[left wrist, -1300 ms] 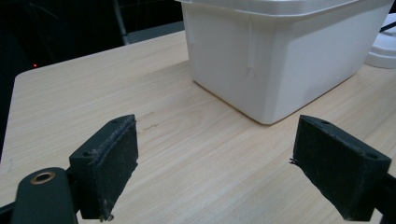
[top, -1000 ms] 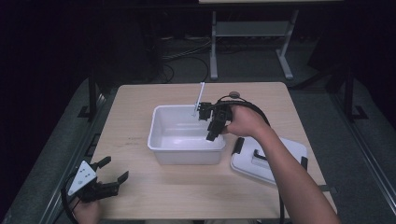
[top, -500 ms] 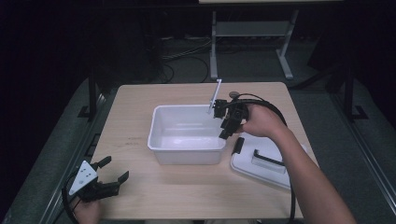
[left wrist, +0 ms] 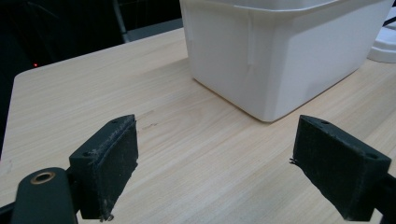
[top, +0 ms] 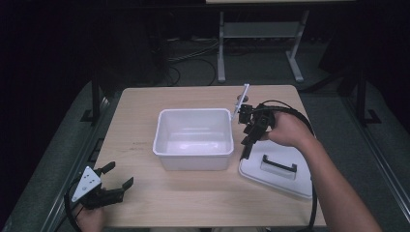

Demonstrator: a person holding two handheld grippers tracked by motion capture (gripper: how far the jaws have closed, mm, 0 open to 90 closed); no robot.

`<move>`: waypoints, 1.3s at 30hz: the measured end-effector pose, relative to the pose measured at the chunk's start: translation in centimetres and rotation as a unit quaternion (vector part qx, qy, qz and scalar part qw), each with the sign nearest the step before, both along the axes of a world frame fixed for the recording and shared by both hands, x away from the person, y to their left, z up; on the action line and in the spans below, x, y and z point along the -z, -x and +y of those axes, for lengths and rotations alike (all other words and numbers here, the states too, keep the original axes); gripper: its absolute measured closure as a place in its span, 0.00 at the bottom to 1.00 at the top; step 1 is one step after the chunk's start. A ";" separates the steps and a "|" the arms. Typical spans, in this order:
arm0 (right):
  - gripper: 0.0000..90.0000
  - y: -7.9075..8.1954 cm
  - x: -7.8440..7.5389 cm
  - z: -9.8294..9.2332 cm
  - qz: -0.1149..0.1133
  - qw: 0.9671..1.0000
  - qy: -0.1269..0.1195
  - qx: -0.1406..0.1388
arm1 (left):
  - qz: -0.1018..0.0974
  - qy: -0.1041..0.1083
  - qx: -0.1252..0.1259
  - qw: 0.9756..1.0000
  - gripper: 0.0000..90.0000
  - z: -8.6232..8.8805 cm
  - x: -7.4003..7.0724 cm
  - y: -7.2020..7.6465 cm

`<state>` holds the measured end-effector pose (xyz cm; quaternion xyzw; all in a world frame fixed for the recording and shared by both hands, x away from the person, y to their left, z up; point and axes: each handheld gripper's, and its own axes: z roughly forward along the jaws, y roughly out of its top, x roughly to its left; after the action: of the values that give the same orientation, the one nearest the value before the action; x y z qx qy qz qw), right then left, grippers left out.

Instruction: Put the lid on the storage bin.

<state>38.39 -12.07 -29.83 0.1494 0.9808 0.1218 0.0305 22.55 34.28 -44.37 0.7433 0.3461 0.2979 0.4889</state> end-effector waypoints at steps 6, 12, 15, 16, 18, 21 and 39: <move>0.57 0.4 1.0 -1.8 -0.001 1.000 0.003 0.015 | 0.000 0.000 -0.001 1.000 0.15 0.0 0.0 0.0; 0.57 1.0 1.9 -3.6 -0.001 1.000 0.007 0.029 | -0.001 -0.001 -0.001 1.000 0.15 0.0 0.0 0.0; 0.56 1.2 2.3 -4.5 -0.002 0.999 0.005 0.036 | 0.001 -0.001 -0.001 1.000 0.15 0.0 0.0 0.0; 0.56 1.3 2.5 -4.8 -0.001 0.999 0.005 0.038 | 0.000 -0.001 -0.001 1.000 0.15 0.0 0.0 0.0; 0.55 1.5 2.8 -5.3 -0.001 0.999 0.004 0.044 | 0.000 -0.001 -0.001 1.000 0.15 -0.1 0.0 0.0; 0.55 1.7 3.5 -6.0 -0.002 0.999 0.007 0.047 | -0.001 -0.003 -0.001 1.000 0.15 -0.1 0.0 0.0; 0.53 3.4 6.7 -9.2 -0.002 0.998 0.007 0.070 | -0.001 -0.004 -0.001 1.000 0.15 -0.1 0.0 0.1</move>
<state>34.97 -21.25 -36.51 0.2174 0.9686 0.1126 0.0425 22.49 34.13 -44.38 0.7448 0.3450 0.3004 0.4858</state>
